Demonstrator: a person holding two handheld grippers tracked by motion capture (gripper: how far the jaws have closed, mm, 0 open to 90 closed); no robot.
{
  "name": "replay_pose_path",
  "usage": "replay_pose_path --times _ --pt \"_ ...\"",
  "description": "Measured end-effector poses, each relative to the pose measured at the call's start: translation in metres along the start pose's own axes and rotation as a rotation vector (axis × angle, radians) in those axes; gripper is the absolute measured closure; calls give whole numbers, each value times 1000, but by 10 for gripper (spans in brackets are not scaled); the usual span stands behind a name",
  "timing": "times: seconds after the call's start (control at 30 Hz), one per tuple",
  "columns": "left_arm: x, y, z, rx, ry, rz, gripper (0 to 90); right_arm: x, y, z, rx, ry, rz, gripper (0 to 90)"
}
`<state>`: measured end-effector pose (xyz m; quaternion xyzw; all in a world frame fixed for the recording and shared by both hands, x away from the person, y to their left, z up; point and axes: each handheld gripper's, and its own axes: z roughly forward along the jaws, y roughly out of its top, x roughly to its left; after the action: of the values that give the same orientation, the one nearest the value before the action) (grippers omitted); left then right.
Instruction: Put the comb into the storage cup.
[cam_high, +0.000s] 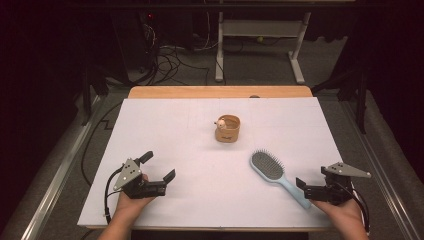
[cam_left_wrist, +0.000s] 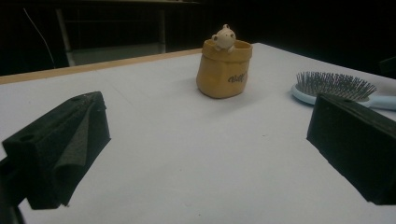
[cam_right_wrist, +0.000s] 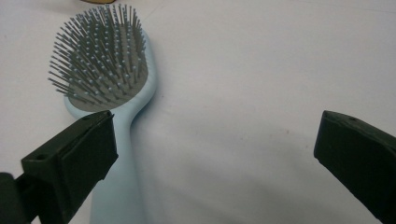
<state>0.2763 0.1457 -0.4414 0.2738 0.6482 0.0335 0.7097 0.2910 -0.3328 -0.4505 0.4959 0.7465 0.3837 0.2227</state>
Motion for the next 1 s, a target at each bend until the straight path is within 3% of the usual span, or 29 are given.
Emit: replay_pose_path --times 0.27,1.0 --pt "0 -1 0 5 -3 1 4 4 7 -3 46 39 -39 2" --pt "1 -4 1 15 2 12 3 19 24 9 262 106 -163 2"
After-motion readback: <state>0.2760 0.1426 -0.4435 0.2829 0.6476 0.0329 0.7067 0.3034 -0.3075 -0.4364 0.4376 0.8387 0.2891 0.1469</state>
